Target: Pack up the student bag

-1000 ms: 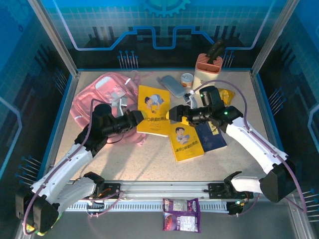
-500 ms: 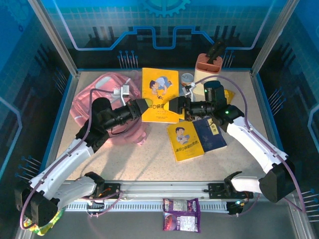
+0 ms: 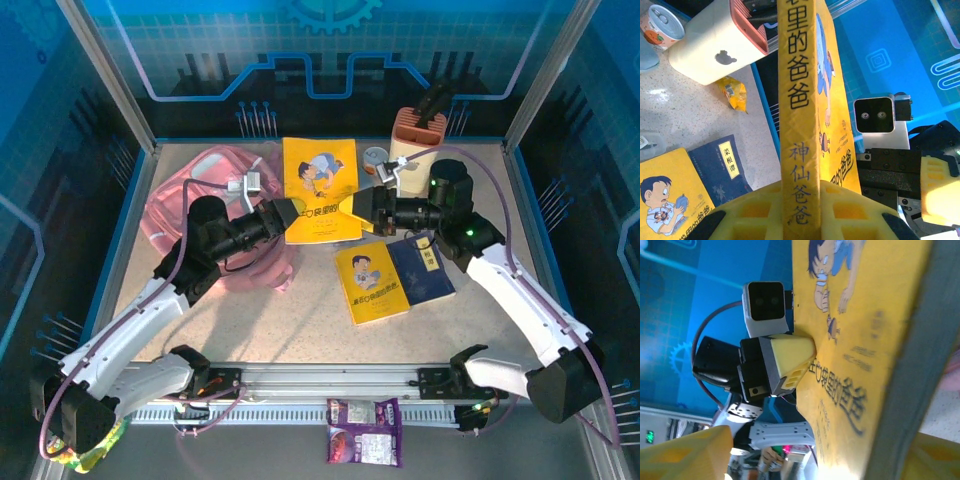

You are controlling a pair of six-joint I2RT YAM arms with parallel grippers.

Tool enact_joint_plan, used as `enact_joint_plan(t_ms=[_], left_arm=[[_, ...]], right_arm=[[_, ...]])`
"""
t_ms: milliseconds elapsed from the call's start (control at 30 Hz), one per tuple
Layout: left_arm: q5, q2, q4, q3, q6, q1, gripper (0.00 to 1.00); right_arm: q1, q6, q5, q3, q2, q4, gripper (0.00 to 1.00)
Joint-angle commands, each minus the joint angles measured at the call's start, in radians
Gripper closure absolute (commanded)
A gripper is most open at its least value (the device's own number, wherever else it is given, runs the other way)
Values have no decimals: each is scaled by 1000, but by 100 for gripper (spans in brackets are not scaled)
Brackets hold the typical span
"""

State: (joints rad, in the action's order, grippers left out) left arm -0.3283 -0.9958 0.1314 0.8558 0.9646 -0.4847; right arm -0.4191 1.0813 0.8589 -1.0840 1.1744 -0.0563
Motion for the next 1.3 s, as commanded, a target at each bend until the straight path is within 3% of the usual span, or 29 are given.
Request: enact_joint_plan(t_ms=[0, 133, 433, 567, 733, 867, 1067, 1267], left_arm=[[45, 12, -16, 35, -56, -5, 100], [42, 15, 8, 24, -63, -6, 100], [20, -6, 51, -14, -55, -10, 100], [32, -6, -18, 1, -100, -10, 100], [55, 12, -165, 29, -186, -10, 66], [135, 53, -365, 46, -295, -11, 50], [326, 38, -662, 98, -482, -11, 37], [426, -99, -793, 151, -625, -10, 32]], right_arm=[[19, 1, 36, 22, -15, 30, 35], [25, -59, 23, 10, 17, -37, 48], [29, -58, 15, 22, 44, -7, 87], [47, -61, 9, 18, 40, -8, 100], [60, -192, -50, -24, 37, -161, 100], [69, -305, -101, -16, 33, -270, 100], [82, -433, -168, 20, 30, -392, 100], [82, -496, -240, 86, -9, -452, 100]])
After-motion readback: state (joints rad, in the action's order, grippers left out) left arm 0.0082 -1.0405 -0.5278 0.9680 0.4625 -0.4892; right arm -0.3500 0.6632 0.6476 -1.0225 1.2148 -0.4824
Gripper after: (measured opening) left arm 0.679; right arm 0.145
